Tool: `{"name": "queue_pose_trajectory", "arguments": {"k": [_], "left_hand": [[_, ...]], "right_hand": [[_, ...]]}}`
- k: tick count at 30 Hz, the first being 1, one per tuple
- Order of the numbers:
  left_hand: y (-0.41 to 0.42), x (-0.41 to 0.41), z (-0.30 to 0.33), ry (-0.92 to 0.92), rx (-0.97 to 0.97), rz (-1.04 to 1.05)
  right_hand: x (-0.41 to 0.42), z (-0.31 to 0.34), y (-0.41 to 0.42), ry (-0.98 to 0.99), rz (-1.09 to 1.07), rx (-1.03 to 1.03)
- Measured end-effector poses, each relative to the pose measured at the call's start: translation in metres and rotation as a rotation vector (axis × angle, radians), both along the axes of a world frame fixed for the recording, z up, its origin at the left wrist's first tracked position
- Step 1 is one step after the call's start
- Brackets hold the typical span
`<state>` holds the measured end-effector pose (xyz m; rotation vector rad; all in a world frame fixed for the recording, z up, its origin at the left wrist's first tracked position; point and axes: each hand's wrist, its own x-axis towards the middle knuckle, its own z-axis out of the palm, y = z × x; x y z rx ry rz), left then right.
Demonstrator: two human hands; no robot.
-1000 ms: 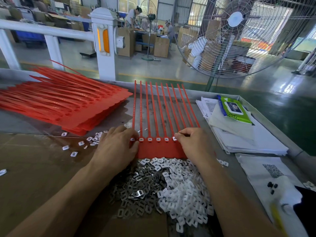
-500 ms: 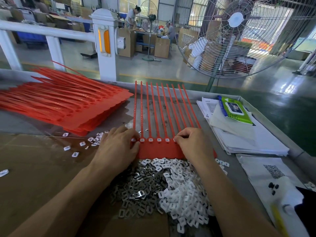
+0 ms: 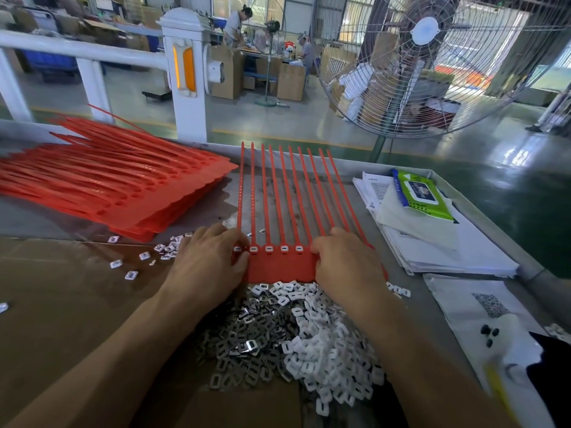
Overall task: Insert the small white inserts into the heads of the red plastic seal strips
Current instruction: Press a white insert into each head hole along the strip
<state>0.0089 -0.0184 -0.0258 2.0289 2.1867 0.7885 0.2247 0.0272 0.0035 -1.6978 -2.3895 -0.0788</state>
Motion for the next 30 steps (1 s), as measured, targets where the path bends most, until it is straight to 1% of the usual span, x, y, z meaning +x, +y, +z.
{"name": "queue_pose_trajectory", "arguments": {"k": [2,4,6,11,13,14,16,19,24,27,30], "left_hand": [[0.0,0.0,0.0,-0.005,-0.002,-0.005],[-0.001,0.0,0.0,-0.001,-0.004,-0.005],[-0.001,0.0,0.0,0.001,-0.006,-0.004],[0.0,0.0,0.0,0.001,-0.001,-0.004],[0.0,-0.001,0.0,0.004,0.001,-0.006],[-0.001,-0.001,0.0,0.003,0.002,-0.007],[0.0,-0.001,0.0,0.0,0.002,-0.009],[0.0,0.0,0.001,0.002,-0.001,-0.01],[0.001,0.0,0.001,0.002,-0.001,0.001],[0.001,0.0,0.001,0.0,-0.001,0.003],[0.001,0.001,0.001,0.003,0.0,0.005]], "right_hand": [[-0.003,0.0,-0.001,-0.038,0.007,0.004],[-0.002,0.001,0.001,-0.035,0.005,-0.017],[0.003,0.002,0.004,0.047,0.013,-0.066],[0.024,0.002,0.008,0.312,0.049,-0.271],[0.026,0.002,0.009,0.419,0.017,-0.274],[0.026,0.002,0.009,0.438,0.012,-0.26],[0.026,0.002,0.008,0.444,0.042,-0.234],[0.023,0.005,0.004,0.436,0.157,-0.242],[0.015,0.01,-0.006,0.407,0.378,-0.404],[0.016,0.014,-0.008,0.419,0.425,-0.472],[0.021,0.017,-0.008,0.434,0.427,-0.546]]}}
